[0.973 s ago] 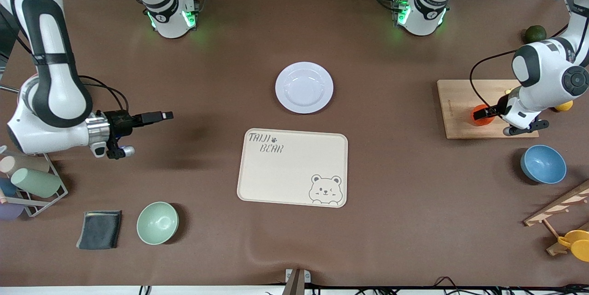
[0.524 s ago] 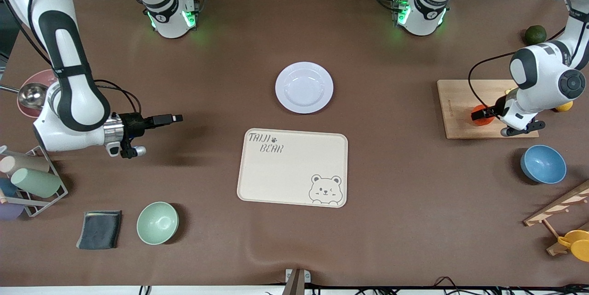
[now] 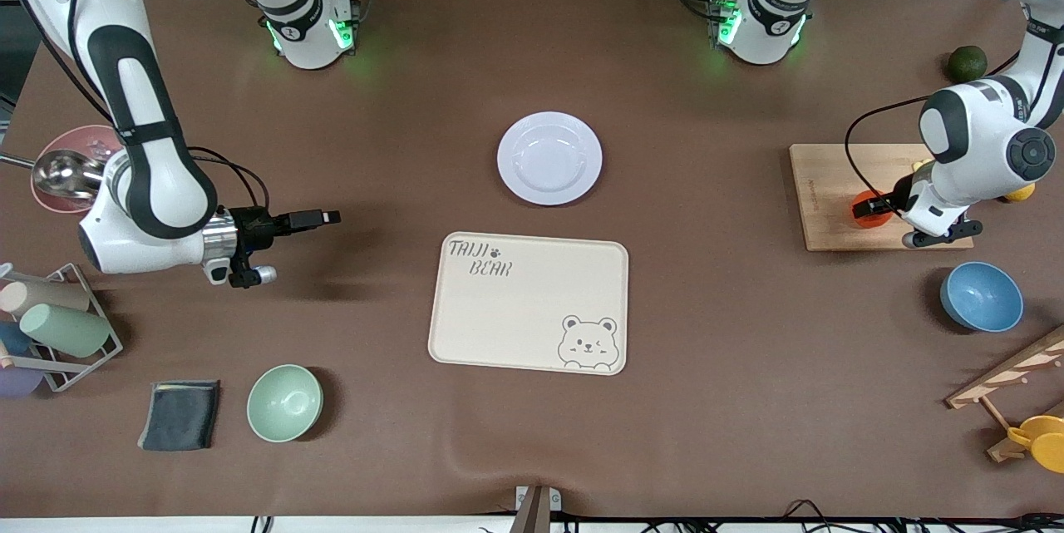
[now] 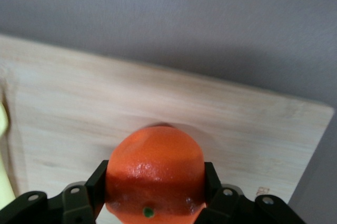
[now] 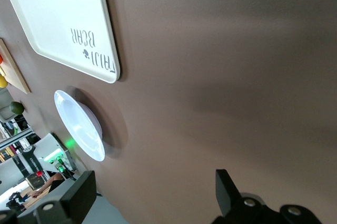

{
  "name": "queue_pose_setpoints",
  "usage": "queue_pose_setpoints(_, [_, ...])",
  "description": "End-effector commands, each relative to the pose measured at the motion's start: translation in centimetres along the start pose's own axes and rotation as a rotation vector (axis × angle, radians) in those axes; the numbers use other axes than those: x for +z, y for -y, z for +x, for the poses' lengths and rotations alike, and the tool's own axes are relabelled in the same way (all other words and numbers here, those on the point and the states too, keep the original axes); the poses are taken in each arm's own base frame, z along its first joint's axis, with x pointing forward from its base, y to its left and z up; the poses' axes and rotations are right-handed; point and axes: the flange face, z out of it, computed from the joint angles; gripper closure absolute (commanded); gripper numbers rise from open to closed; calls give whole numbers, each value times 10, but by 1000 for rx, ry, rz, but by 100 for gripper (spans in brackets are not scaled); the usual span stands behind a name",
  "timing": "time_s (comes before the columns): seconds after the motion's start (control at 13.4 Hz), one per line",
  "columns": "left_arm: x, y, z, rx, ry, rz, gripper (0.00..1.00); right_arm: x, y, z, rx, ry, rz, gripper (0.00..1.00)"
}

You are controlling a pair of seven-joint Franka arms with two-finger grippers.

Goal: Place orange and plate with both arms
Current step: 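Carry the orange with the left gripper over the white plate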

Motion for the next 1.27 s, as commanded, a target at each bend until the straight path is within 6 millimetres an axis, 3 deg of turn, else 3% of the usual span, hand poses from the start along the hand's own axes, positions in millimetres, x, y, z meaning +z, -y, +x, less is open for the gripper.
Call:
queue_pose_setpoints(0.0, [-63, -52, 8, 96, -37, 24, 94, 24, -8, 1, 7, -17, 31, 0])
queue_pose_setpoints(0.15, [-92, -96, 13, 160, -9, 23, 93, 37, -18, 0, -44, -44, 52, 0])
queue_pose_setpoints(0.45, [-117, -189, 0, 273, -54, 19, 98, 58, -11, 4, -30, -41, 104, 0])
queue_pose_setpoints(0.67, [-117, -282, -38, 112, -18, -10, 96, 71, -4, 2, -17, -40, 141, 0])
queue_pose_setpoints(0.82, [-110, -331, -60, 10, 6, -26, 96, 81, 1, 1, -19, -35, 156, 0])
queue_pose_setpoints(1.05, [-131, -423, -111, -76, -16, -57, 96, 86, -1, -3, -20, -25, 160, 0])
queue_pose_setpoints(1.2, [-115, -466, -147, -96, 22, -48, 96, 91, 1, -6, -17, -16, 174, 0])
